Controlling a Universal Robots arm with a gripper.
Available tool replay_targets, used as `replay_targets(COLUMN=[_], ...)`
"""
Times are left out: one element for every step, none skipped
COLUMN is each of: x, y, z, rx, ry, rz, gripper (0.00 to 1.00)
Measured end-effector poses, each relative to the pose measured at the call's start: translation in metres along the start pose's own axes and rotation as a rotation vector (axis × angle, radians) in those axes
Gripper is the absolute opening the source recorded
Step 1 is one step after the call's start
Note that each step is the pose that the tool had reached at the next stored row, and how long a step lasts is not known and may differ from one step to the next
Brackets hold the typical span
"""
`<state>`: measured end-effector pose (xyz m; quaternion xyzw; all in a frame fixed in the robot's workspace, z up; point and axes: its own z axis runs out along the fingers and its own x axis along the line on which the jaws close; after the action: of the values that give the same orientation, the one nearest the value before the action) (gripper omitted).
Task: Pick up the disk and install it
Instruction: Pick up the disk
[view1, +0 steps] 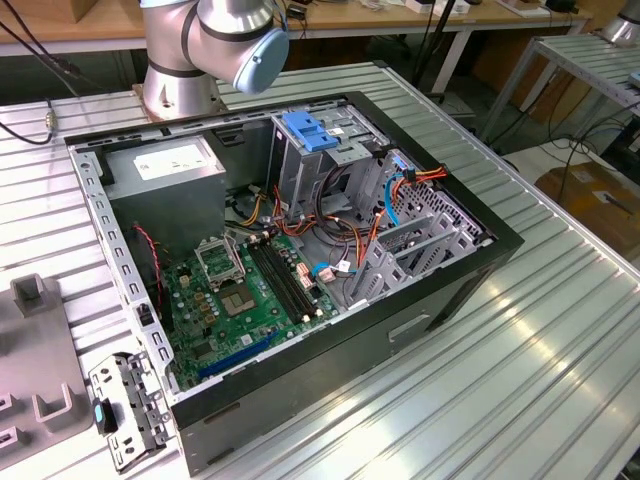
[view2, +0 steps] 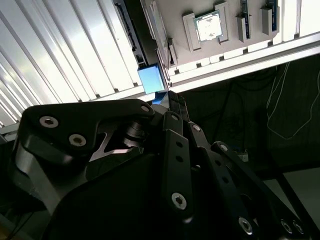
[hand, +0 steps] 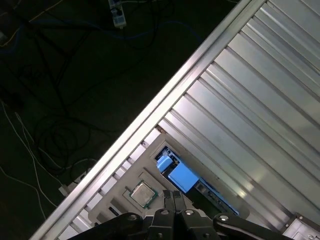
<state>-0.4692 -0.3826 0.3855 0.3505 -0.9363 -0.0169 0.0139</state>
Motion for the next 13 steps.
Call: replay_targets(x=[0.0000, 0.0000, 0.0000, 0.0000, 0.0000, 0.0000, 0.0000, 0.0000, 0.0000, 0.0000, 0.0000, 0.0000, 0.0000], y=[0.0000, 0.0000, 0.0000, 0.0000, 0.0000, 0.0000, 0.0000, 0.0000, 0.0000, 0.0000, 0.0000, -0.0001, 0.0000], z=[0.0000, 0.0000, 0.0000, 0.0000, 0.0000, 0.0000, 0.0000, 0.0000, 0.0000, 0.0000, 0.0000, 0.0000, 0.0000], rx=[0.0000, 0.0000, 0.0000, 0.0000, 0.0000, 0.0000, 0.0000, 0.0000, 0.0000, 0.0002, 0.0005, 0.0007, 0.0012], ry=[0.0000, 0.0000, 0.0000, 0.0000, 0.0000, 0.0000, 0.0000, 0.0000, 0.0000, 0.0006, 0.0012, 0.0020, 0.0034], rz=[0.000, 0.000, 0.000, 0.000, 0.000, 0.000, 0.000, 0.000, -0.001, -0.015, -0.030, -0.047, -0.082], gripper=[0.11, 0.11, 0.11, 0.11, 0.11, 0.11, 0.11, 0.11, 0.11, 0.11, 0.11, 0.11, 0.11])
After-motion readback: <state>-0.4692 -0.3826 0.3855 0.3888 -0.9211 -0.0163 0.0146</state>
